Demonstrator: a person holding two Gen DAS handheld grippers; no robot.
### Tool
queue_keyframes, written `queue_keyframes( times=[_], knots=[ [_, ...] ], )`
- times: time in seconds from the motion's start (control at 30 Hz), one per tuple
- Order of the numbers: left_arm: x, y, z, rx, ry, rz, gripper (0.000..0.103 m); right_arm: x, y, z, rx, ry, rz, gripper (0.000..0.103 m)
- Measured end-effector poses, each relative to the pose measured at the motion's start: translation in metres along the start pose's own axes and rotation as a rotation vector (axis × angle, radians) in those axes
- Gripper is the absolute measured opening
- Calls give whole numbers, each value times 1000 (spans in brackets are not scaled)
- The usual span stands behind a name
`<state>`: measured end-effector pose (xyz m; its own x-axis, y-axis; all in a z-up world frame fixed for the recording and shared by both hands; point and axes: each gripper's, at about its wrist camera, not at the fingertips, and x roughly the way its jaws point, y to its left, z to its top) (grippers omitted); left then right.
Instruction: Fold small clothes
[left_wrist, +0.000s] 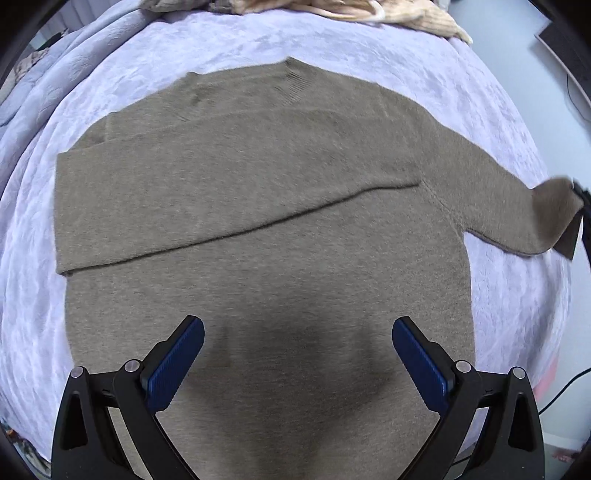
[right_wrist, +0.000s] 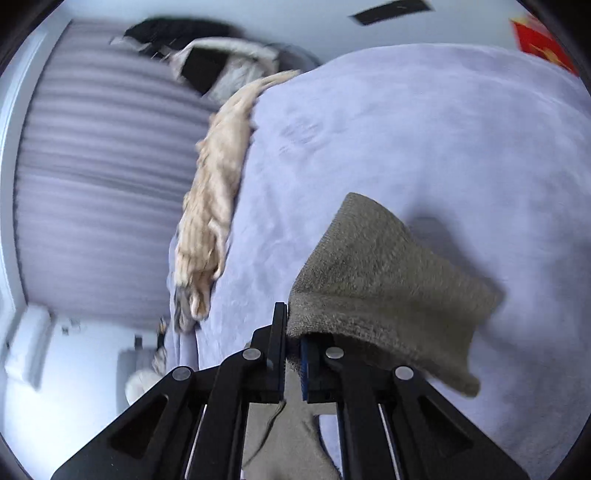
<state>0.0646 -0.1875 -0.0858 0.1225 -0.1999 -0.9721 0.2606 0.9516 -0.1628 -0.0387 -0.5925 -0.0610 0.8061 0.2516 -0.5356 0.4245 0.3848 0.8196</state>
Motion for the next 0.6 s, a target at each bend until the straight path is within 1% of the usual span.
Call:
queue_keyframes(
  times=[0.03,0.07,0.1,0.13,0.17,0.2,0.23,0.3,0.33,0.37,0.4,0.43,0.47,0.5,0.53,0.57,0.6],
  knots=[
    [-3,10,-3,-15,-10,5,102,21,39,-9,-125,51,18,6],
    [-11,27,-11,-30,-20,7,102,40,71,-22,-228,98,35,6],
    [-15,37,-13,-51,-29,7,102,59,99,-38,-321,144,46,6],
    [-16,54,-24,-68,-37,9,102,75,120,-55,-394,185,54,6],
    [-17,63,-27,-87,-45,14,102,100,145,-83,-494,249,63,6],
    [-18,74,-31,-107,-53,19,102,126,165,-114,-588,312,59,6],
    [-19,76,-45,-121,-58,27,102,146,175,-138,-644,359,51,6],
    [-17,99,-54,-158,-67,44,102,196,181,-189,-731,486,28,8],
    [-17,110,-63,-174,-66,49,102,222,176,-216,-761,557,-14,8],
    [-16,121,-73,-190,-62,51,102,244,166,-242,-784,620,-93,8],
    [-14,129,-79,-207,-60,51,102,258,153,-262,-784,666,-157,12],
    [-12,136,-84,-220,-65,48,102,263,146,-270,-763,669,-169,12],
    [-10,143,-90,-227,-72,43,102,259,141,-273,-741,650,-155,15],
    [-8,147,-94,-231,-76,38,102,253,138,-274,-702,638,-129,29],
    [-5,152,-98,-232,-80,31,102,247,138,-271,-677,637,-121,48],
    [-2,155,-100,-233,-83,21,102,240,138,-268,-650,623,-116,51],
    [0,157,-103,-233,-86,14,102,234,141,-264,-641,601,-117,51]
  ],
)
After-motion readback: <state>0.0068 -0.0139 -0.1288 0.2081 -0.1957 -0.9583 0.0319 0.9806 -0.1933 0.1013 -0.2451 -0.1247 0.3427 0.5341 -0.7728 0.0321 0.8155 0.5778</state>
